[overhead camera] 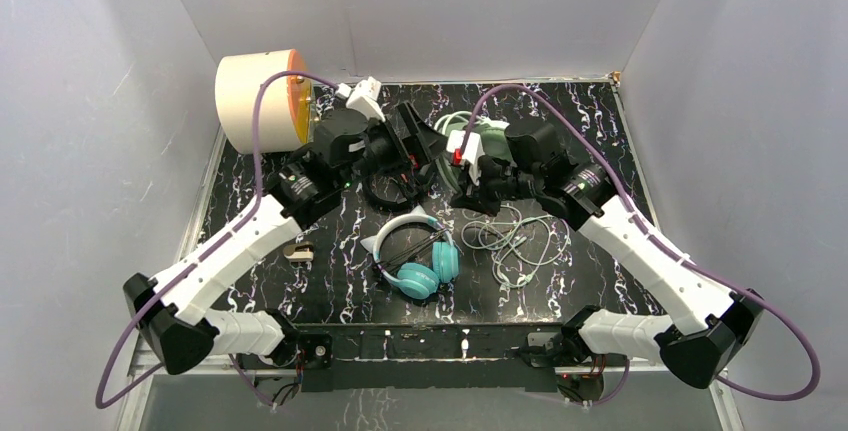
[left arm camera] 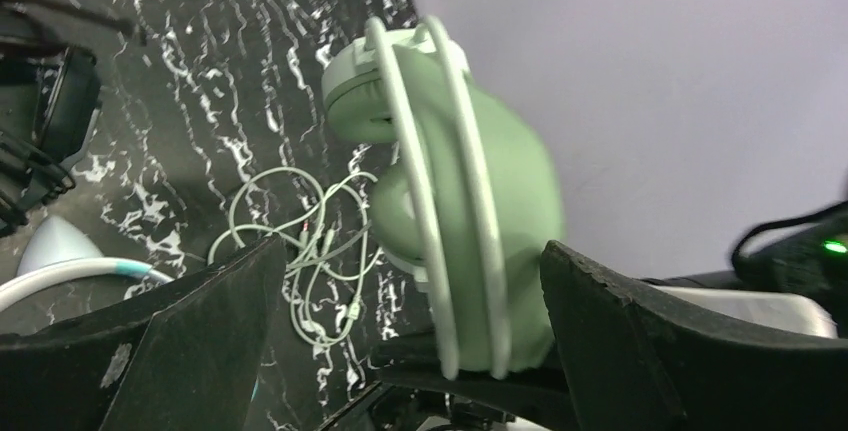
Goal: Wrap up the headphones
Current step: Wrap the headphones cable around the headphones.
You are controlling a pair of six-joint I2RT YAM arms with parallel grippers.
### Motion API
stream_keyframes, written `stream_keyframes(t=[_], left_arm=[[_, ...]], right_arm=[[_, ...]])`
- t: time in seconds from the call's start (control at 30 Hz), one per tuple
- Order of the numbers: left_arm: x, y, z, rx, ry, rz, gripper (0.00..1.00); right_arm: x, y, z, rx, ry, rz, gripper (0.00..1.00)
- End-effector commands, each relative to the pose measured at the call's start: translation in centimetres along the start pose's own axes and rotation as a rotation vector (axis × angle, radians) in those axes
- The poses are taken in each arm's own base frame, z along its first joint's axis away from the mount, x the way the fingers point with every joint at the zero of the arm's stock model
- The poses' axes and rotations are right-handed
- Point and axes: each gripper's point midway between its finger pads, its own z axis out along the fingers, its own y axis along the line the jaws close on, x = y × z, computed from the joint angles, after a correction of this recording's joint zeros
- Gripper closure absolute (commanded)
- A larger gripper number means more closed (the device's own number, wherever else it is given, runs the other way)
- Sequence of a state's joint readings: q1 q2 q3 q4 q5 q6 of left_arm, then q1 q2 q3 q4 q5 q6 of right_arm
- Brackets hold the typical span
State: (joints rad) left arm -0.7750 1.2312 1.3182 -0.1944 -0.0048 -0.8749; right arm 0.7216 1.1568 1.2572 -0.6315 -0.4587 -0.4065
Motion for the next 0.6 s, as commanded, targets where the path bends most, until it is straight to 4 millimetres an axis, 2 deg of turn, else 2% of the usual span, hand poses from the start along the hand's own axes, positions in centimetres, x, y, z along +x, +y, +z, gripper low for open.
stream_keyframes(t=[0.0, 0.23, 0.37, 0.5, 0.57], left_arm=[[0.1, -0.2, 0.8, 0.021, -0.014, 0.023, 0.02], [1.7, -0.1, 2.3, 0.04, 0.012, 0.021, 0.02], [2.6, -0.4, 2.2, 0.075, 0.037, 0.013, 0.03], [3.8, -0.1, 2.7, 0.073, 0.054, -0.019, 0.18], [3.9, -0.8, 3.0, 0.113, 0.054, -0.027, 0.33]], right_arm=[[-3.4, -1.2, -0.7, 0.038, -0.066, -0.133, 1.0], [-3.4, -1.0, 0.5, 0.018, -0.056, -0.126, 1.0], [-3.8, -0.9, 0.6, 0.024, -0.061, -0.125, 1.0], [-4.4, -0.9, 0.5, 0.039, -0.071, -0.124, 1.0], [-4.4, -0.8, 0.6, 0.04, -0.068, -0.12, 1.0]])
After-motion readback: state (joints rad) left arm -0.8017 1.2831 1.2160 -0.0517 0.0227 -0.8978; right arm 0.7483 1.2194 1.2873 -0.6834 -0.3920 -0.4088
